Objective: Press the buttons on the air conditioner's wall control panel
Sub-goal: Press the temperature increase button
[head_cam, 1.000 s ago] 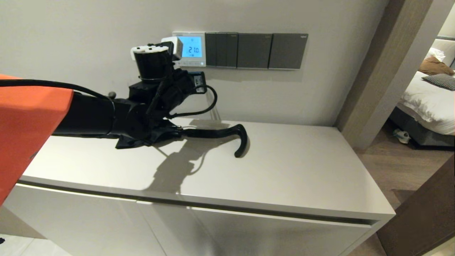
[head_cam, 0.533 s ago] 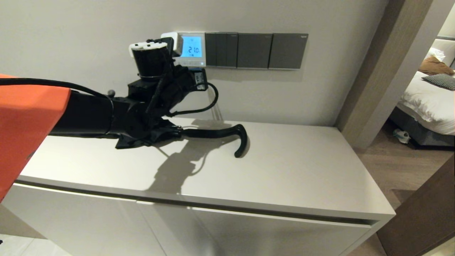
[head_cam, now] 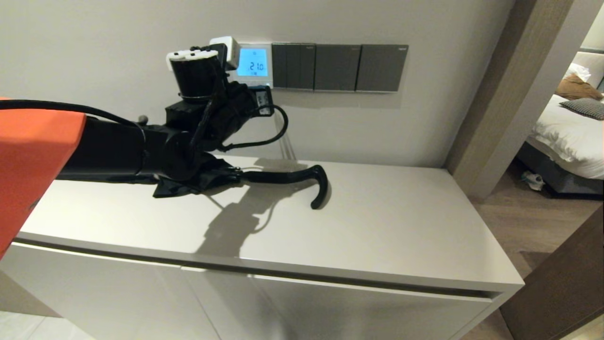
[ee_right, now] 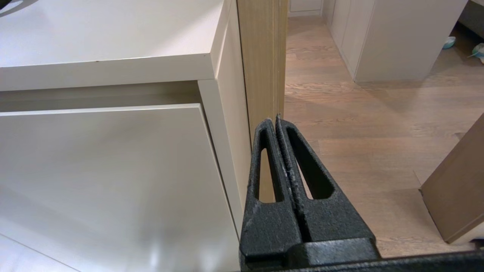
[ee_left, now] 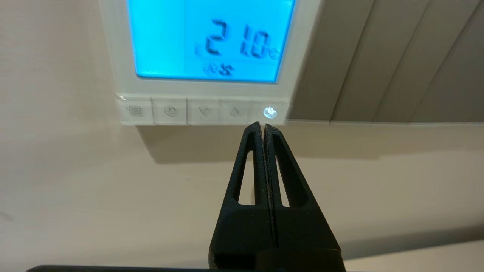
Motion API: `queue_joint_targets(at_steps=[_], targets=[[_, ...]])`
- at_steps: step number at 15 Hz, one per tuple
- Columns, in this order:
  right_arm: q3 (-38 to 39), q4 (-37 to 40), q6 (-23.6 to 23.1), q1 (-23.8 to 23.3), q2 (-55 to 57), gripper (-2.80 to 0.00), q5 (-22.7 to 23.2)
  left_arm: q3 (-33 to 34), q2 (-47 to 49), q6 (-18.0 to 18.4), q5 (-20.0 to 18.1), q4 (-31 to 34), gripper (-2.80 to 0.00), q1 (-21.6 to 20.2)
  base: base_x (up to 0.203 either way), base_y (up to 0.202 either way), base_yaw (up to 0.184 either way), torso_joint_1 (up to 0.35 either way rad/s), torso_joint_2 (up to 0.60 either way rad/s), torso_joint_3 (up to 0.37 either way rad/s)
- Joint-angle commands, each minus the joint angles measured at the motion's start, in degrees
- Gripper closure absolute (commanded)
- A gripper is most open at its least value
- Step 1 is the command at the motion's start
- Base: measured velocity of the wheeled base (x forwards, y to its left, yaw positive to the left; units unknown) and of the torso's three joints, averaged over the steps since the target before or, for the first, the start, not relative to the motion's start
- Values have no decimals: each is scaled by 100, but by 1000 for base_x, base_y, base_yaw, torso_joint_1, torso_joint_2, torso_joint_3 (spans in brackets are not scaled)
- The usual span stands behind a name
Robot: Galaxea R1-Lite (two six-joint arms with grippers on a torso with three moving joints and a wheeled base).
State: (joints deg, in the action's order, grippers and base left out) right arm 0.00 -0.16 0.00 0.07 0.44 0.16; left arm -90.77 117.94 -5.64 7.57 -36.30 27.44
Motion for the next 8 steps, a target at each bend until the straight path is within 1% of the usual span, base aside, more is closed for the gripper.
queue_joint_targets(at_steps=[1,8], targets=[[9,-2,0,1,9,0,2,-99,90,-7,1,-12,0,-81,0,0,0,0,0,0],[9,-2,0,1,9,0,2,-195,176,-7,-1,53,0,-142,0,0,0,0,0,0]])
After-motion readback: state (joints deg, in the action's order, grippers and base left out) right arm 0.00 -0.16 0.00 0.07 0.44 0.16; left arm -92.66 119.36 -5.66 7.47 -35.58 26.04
